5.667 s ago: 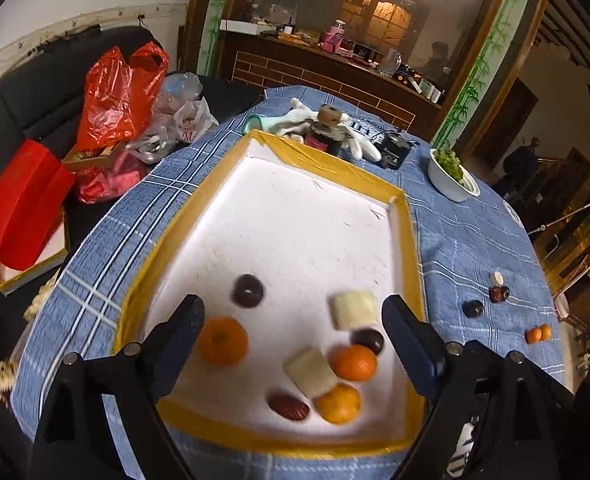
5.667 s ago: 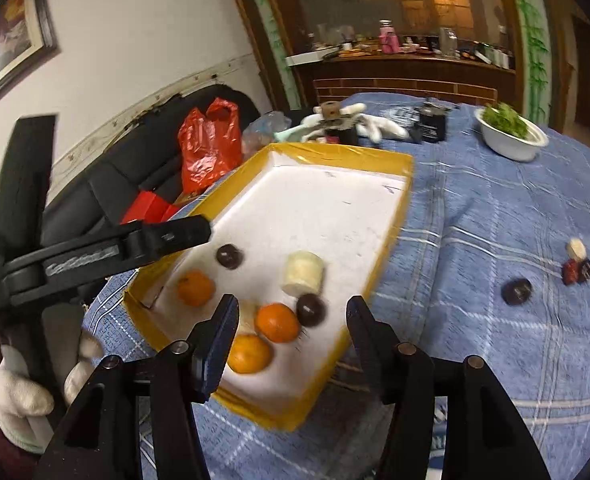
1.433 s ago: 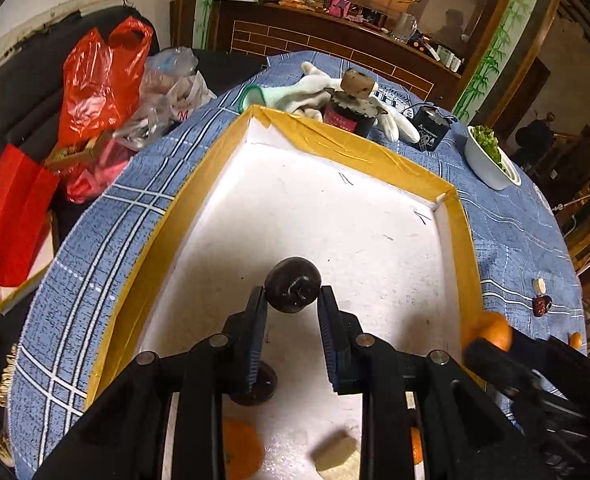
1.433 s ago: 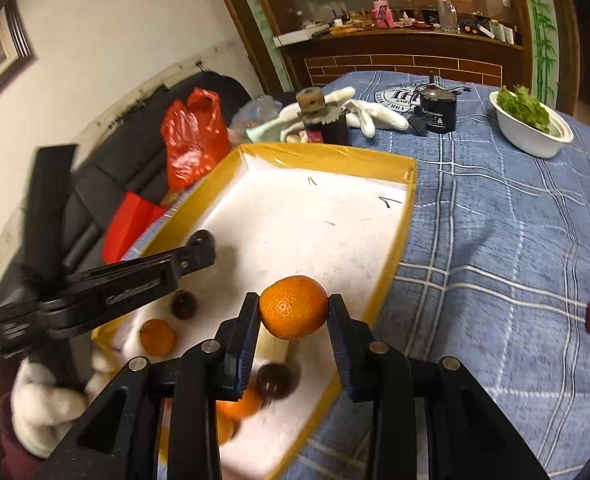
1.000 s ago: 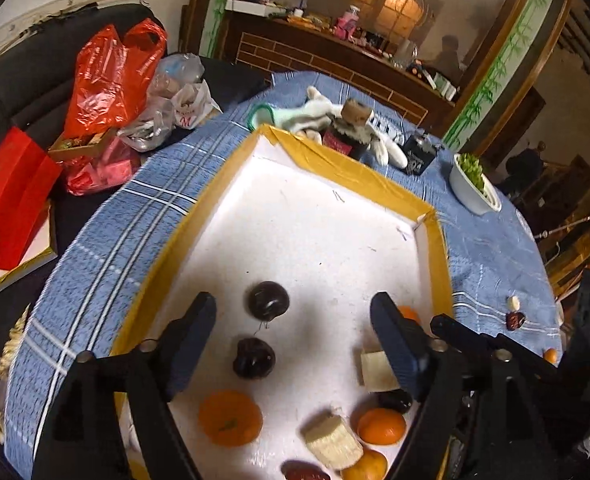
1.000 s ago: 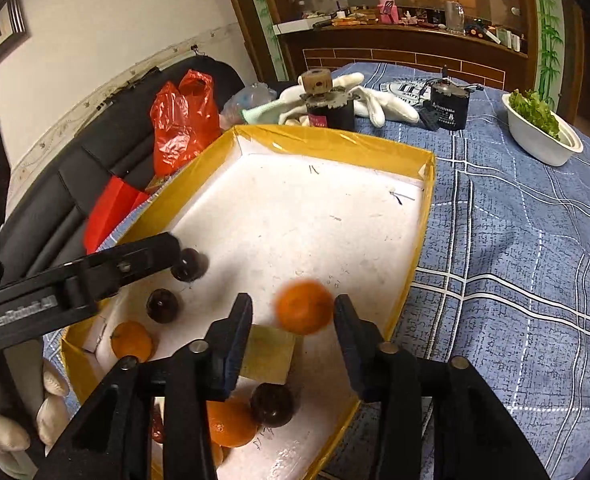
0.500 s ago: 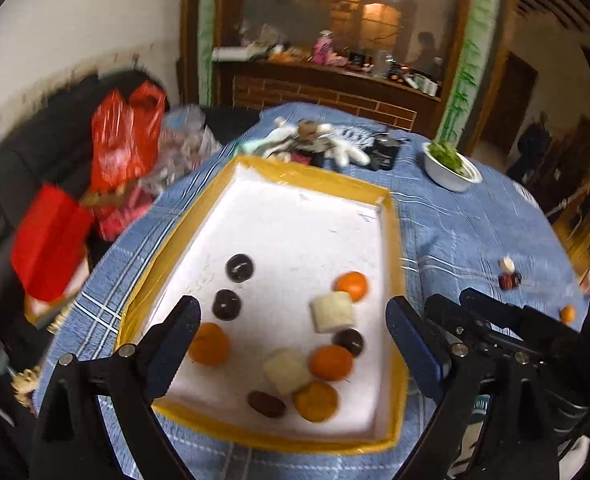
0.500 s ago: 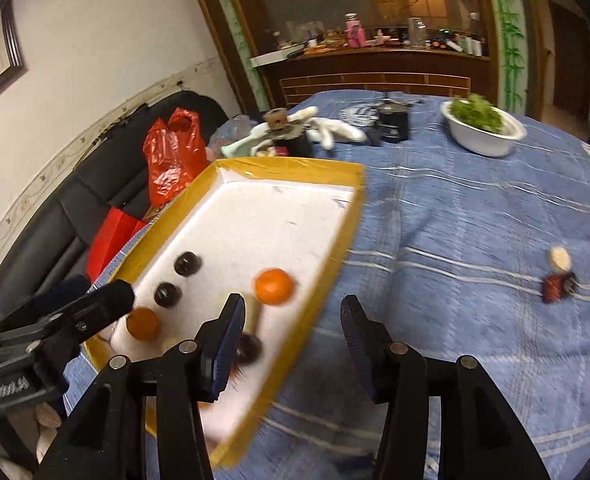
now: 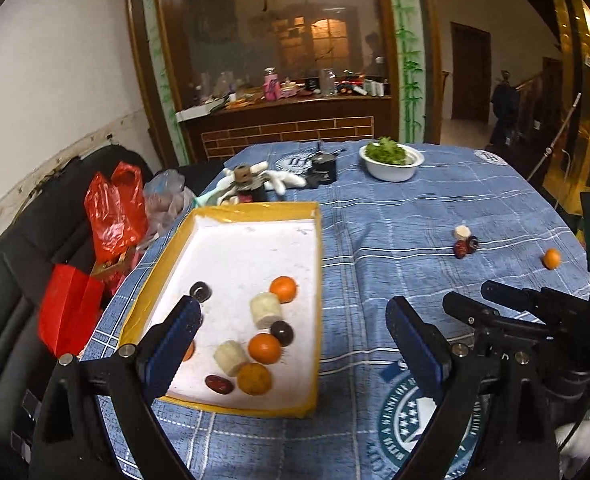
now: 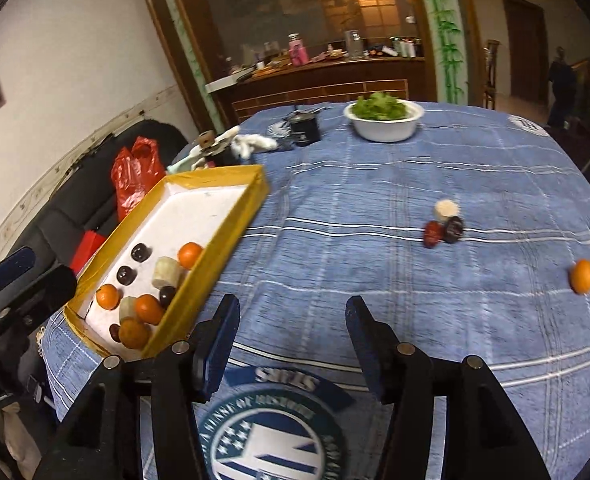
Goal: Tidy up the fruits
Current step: 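Grasp a red date with the left tool while the right tool grasps a tangerine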
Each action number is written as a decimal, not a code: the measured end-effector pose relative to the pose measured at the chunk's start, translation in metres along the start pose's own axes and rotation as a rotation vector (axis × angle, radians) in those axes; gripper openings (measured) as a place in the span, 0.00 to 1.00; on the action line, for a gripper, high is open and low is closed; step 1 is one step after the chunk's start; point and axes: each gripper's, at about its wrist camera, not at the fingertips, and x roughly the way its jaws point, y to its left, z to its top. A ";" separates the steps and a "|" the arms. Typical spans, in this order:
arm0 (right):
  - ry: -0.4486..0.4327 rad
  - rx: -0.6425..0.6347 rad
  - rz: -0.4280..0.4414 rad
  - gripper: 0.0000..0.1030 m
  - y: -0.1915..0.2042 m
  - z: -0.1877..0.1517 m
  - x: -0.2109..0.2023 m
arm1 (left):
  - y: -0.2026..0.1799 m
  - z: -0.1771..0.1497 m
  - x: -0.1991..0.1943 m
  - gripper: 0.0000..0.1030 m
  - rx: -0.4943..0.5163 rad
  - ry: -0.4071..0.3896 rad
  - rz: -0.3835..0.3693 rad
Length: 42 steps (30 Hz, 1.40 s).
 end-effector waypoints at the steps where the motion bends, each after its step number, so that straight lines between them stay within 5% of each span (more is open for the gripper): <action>1: -0.005 0.005 -0.003 0.59 -0.004 -0.001 -0.003 | -0.003 0.000 -0.002 0.91 0.007 -0.003 -0.004; 10: -0.031 0.059 -0.042 0.61 -0.045 -0.011 -0.022 | -0.026 -0.002 -0.008 0.91 0.056 0.010 -0.034; 16: -0.037 0.147 -0.139 0.61 -0.107 -0.021 -0.037 | -0.041 -0.014 0.018 0.90 0.057 0.143 -0.204; 21: -0.050 0.289 -0.246 0.61 -0.182 -0.023 -0.058 | -0.060 -0.020 0.035 0.90 0.077 0.185 -0.275; 23: -0.053 0.344 -0.266 0.61 -0.207 -0.020 -0.062 | -0.068 -0.018 0.040 0.84 0.085 0.190 -0.308; 27: -0.048 0.398 -0.276 0.61 -0.234 -0.010 -0.056 | -0.085 -0.010 0.052 0.51 0.126 0.188 -0.341; 35: -0.017 0.398 -0.378 0.61 -0.260 0.013 -0.018 | -0.130 0.021 0.103 0.50 0.167 0.243 -0.428; 42: 0.011 0.382 -0.363 0.61 -0.270 0.014 -0.001 | -0.177 0.043 0.168 0.51 0.223 0.283 -0.466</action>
